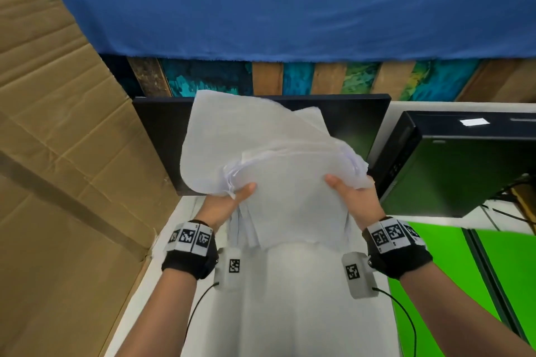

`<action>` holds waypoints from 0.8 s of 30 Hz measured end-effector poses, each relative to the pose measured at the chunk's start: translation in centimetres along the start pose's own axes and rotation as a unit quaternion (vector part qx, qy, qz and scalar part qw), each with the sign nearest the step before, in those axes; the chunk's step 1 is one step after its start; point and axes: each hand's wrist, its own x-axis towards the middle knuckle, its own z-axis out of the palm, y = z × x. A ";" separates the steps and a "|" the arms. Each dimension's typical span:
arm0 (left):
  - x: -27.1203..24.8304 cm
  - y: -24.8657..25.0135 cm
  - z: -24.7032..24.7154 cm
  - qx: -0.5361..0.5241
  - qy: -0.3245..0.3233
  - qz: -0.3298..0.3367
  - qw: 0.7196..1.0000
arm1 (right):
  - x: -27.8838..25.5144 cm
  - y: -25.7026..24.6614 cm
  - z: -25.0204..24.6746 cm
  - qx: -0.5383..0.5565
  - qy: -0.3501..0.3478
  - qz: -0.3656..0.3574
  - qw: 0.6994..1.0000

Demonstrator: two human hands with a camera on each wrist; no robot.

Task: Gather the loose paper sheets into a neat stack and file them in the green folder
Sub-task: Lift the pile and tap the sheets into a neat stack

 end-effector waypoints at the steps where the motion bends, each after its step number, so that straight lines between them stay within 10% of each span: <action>1: -0.2 0.0 0.5 -0.017 0.003 0.007 1.000 | 0.0 -0.5 -0.1 0.013 -0.002 -0.029 1.000; 14: 0.3 0.1 0.6 -0.202 0.121 0.075 0.969 | -1.1 2.2 -2.2 -0.014 -0.061 -0.020 0.998; 24: 0.9 -0.4 -1.5 -0.112 0.214 0.119 0.963 | -0.9 3.4 -2.6 -0.032 -0.083 0.004 0.996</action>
